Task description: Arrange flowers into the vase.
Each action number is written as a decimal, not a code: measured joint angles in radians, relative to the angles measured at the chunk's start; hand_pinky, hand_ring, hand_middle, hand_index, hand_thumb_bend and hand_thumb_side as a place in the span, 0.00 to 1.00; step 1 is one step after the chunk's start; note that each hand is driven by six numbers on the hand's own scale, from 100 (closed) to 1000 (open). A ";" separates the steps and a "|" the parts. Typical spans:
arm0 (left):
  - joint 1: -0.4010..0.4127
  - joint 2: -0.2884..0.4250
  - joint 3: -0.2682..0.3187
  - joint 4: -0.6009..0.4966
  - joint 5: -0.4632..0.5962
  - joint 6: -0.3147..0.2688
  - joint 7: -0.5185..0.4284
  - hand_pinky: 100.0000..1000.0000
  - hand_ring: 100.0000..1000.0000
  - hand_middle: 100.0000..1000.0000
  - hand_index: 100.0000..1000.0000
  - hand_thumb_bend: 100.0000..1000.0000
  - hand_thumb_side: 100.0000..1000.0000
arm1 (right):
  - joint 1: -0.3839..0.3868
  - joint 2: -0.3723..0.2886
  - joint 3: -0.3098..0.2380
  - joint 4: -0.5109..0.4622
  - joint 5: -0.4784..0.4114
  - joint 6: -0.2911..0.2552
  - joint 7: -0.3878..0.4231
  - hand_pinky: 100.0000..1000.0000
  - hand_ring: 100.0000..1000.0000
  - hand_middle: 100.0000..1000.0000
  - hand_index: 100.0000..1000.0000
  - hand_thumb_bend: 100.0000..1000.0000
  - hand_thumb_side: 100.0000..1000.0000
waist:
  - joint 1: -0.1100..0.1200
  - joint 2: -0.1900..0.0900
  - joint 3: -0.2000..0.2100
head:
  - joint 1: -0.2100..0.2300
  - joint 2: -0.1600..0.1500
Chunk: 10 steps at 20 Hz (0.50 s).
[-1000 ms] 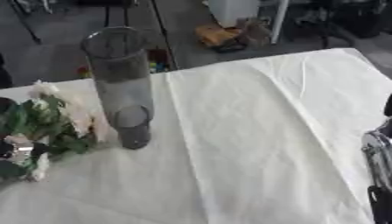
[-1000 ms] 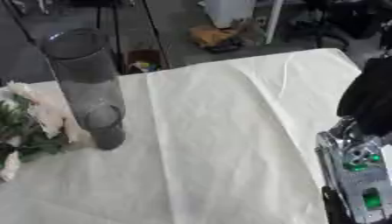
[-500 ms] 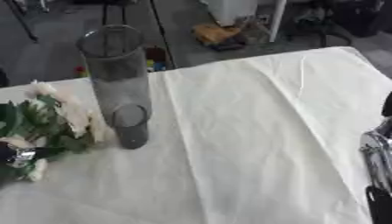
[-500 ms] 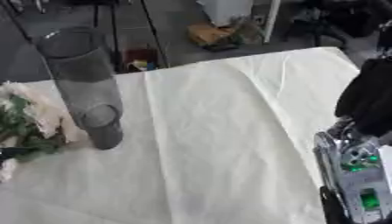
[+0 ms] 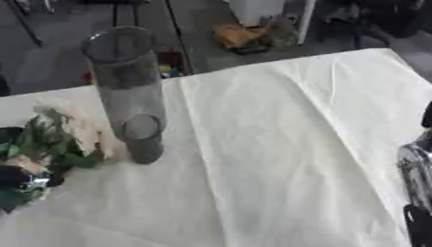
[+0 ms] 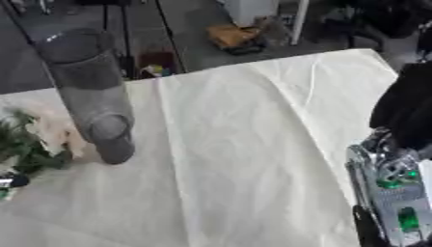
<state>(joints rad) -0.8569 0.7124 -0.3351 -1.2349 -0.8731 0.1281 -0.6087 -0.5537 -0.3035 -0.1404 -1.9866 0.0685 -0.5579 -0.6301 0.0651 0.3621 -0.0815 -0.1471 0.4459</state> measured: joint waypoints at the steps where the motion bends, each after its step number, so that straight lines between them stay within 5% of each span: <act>1: -0.001 -0.001 -0.001 0.001 -0.005 -0.002 -0.004 0.79 0.82 0.86 1.00 0.72 0.78 | 0.000 0.000 0.000 0.000 0.000 0.000 0.000 0.68 0.79 0.75 0.84 0.00 0.77 | 0.000 0.000 0.000 | 0.001 0.000; 5: -0.005 -0.003 -0.002 0.003 -0.021 -0.004 -0.006 0.55 0.63 0.72 0.92 0.66 0.72 | 0.000 0.000 0.000 0.000 0.000 0.000 0.000 0.68 0.79 0.75 0.84 0.00 0.77 | 0.000 0.000 0.000 | 0.006 0.002; 10: -0.009 -0.010 -0.004 0.006 -0.025 0.001 -0.005 0.44 0.53 0.62 0.80 0.54 0.65 | 0.000 0.000 0.000 0.000 0.000 0.002 -0.002 0.68 0.79 0.75 0.84 0.00 0.77 | 0.000 0.000 0.002 | 0.013 0.011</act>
<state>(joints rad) -0.8656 0.7028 -0.3394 -1.2293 -0.8977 0.1291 -0.6139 -0.5537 -0.3034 -0.1404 -1.9866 0.0685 -0.5556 -0.6321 0.0655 0.3622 -0.0799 -0.1340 0.4564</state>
